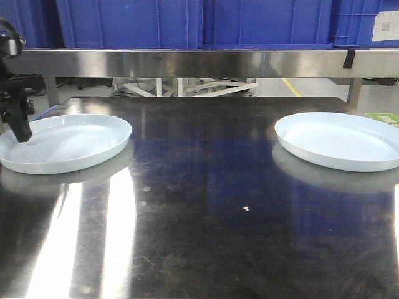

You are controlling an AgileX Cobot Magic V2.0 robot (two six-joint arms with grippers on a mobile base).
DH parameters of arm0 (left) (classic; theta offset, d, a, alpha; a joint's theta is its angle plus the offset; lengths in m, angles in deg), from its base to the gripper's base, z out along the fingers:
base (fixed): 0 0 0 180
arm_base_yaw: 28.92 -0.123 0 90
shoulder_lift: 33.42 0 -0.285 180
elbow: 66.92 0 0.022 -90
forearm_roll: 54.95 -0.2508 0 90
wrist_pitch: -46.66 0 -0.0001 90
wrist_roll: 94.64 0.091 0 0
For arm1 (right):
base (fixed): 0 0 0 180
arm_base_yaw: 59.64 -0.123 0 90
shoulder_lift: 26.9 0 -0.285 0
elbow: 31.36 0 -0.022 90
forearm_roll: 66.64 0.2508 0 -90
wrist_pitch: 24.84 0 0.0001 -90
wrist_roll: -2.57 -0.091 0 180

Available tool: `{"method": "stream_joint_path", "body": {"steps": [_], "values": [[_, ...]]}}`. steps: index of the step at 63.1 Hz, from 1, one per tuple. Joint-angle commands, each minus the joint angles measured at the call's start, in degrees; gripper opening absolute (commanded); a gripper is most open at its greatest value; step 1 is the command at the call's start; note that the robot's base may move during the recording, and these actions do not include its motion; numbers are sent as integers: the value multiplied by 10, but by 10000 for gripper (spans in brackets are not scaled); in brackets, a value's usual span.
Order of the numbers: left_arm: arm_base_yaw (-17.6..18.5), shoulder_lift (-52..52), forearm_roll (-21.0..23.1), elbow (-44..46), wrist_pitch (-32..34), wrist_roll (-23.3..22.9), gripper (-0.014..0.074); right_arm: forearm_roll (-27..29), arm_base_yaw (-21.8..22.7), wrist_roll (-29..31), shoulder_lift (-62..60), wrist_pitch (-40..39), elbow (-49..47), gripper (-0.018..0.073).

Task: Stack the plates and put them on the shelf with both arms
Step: 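Grasp the plate rim with the left gripper and lift it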

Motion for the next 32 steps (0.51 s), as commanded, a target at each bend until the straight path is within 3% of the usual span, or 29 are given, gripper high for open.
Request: {"method": "stream_joint_path", "body": {"steps": [1,16,25,32], "values": [[1,-24,14,15,5,-6,327,-3,3,1,-13,-50,-9,56],[1,-23,14,15,2,-6,211,-3,3,1,-13,-50,-9,56],[1,-19,14,15,-16,-6,81,-3,3,1,-13,-50,-9,56],[1,-22,14,15,-19,-6,88,-3,3,1,-13,-50,-9,56]]}}
